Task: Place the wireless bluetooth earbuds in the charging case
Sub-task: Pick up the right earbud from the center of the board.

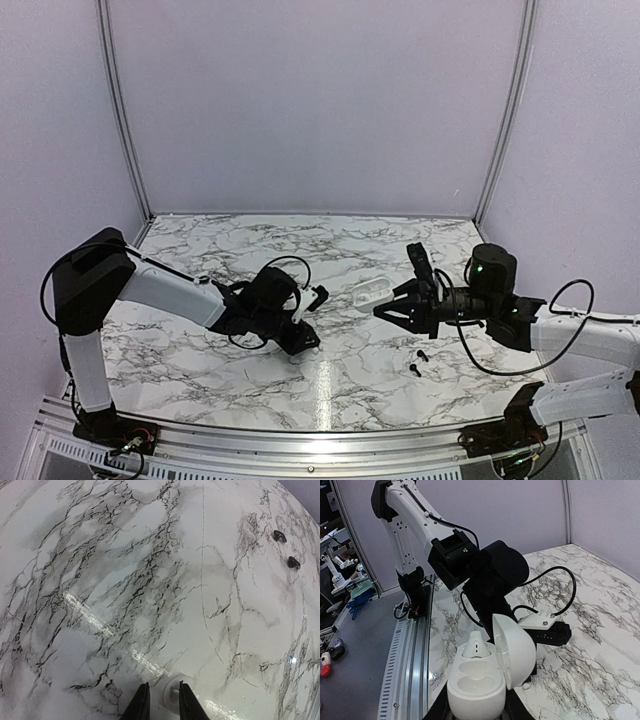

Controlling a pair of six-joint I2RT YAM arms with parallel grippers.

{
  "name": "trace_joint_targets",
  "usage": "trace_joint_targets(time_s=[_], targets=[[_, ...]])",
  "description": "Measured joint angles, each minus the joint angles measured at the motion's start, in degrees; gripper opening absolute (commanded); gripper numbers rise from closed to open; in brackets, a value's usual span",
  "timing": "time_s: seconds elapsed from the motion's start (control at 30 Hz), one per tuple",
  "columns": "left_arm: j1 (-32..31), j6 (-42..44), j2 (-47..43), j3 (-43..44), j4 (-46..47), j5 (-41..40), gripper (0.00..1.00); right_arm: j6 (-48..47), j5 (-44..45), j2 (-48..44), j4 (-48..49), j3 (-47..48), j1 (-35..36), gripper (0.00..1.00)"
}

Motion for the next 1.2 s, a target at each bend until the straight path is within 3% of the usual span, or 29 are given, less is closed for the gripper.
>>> trace_joint_targets(time_s=[0.43, 0.73, 0.8, 0.87, 0.97, 1.2], targets=[[-2.0, 0.7, 1.4, 2.1, -1.3, 0.8, 0.23, -1.0, 0.2, -0.3, -1.2, 0.0, 0.0, 0.0], [-3.0, 1.7, 1.5, 2.2, -2.7, 0.7, 0.02, -1.3, 0.2, -0.3, -1.3, 0.0, 0.0, 0.0], [-3.0, 1.6, 1.4, 2.2, -2.7, 0.5, 0.04, -1.3, 0.2, -0.3, -1.3, 0.0, 0.0, 0.0], [-3.0, 1.7, 1.2, 2.1, -2.9, 0.0, 0.14, -1.3, 0.2, -0.3, -1.3, 0.0, 0.0, 0.0], [-3.0, 2.1, 1.1, 2.1, -3.3, -0.3, 0.14, -1.3, 0.2, -0.3, -1.3, 0.0, 0.0, 0.0], [-3.0, 3.0, -0.5, 1.9, -5.0, -0.8, 0.01, -1.3, 0.2, -0.3, -1.3, 0.0, 0.0, 0.0]])
